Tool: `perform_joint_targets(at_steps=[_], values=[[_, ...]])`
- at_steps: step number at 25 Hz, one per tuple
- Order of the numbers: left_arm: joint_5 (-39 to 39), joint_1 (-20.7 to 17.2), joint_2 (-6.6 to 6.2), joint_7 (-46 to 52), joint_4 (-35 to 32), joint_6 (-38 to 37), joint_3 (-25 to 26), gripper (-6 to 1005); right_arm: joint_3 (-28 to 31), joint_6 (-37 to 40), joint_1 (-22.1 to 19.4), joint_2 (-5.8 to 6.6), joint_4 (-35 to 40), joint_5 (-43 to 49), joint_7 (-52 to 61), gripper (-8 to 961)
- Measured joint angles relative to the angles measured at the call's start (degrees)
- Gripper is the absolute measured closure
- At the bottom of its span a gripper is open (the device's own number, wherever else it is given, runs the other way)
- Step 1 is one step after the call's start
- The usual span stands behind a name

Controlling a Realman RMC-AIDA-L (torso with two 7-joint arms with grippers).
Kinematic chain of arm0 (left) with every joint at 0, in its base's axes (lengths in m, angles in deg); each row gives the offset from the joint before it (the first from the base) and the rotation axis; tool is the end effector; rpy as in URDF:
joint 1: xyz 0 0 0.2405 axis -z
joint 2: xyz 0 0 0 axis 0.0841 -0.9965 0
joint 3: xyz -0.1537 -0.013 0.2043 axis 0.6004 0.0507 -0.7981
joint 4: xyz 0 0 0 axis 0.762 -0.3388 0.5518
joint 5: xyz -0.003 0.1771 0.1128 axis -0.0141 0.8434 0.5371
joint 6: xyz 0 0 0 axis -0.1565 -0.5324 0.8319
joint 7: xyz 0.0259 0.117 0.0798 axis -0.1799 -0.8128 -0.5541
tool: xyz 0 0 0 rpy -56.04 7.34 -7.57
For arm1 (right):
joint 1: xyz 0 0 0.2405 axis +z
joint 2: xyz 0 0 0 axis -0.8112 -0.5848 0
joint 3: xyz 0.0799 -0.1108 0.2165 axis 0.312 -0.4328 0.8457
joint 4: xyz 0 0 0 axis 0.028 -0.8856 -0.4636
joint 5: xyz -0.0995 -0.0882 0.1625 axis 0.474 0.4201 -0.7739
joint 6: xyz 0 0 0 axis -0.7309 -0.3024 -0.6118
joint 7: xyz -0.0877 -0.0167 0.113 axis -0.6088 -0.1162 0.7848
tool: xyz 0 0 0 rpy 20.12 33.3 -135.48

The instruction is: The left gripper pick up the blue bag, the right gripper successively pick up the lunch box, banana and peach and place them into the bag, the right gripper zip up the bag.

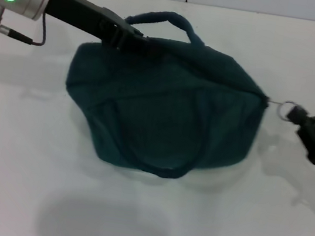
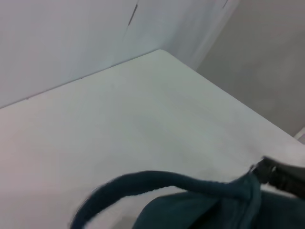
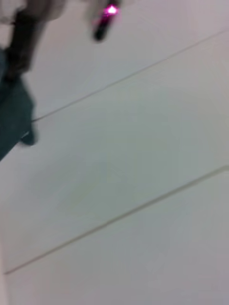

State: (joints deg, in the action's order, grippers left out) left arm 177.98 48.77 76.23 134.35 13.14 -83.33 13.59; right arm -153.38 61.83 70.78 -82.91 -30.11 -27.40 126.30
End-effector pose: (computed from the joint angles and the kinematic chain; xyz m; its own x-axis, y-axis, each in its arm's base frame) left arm -0.1587 0.3887 0.0446 0.7777 0.5778 0.2477 0.5962 -0.8028 0.0008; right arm 0.3012 0.2764 -0.0226 0.4334 -0.2326 -0.8707 -0.7231 -0.6664 -0.1819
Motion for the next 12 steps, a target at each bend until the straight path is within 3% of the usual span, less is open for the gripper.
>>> perform_joint_targets(at_steps=[3,9,11,12], values=[[-0.3,0.1,0.24,-0.9,0.4,0.2,0.0,950,1.8,2.6,-1.5,0.32,-0.2,0.2,0.0,936],[-4.0,-0.3,0.85,-2.8,0.9,0.4,0.1,886,1.9,2.5,-0.7,0.37,-3.3,0.4,0.2,934],[-7.2,-1.2,0.85,-4.8,1.1,0.5,0.5,696,1.8,2.2,-0.4,0.4,-4.3,0.5,0.2,933],[-9.1,-2.0,0.85,-6.1,1.1,0.4,1.2,695,1.7,2.1,-0.3,0.4,-4.7,0.5,0.2,933]])
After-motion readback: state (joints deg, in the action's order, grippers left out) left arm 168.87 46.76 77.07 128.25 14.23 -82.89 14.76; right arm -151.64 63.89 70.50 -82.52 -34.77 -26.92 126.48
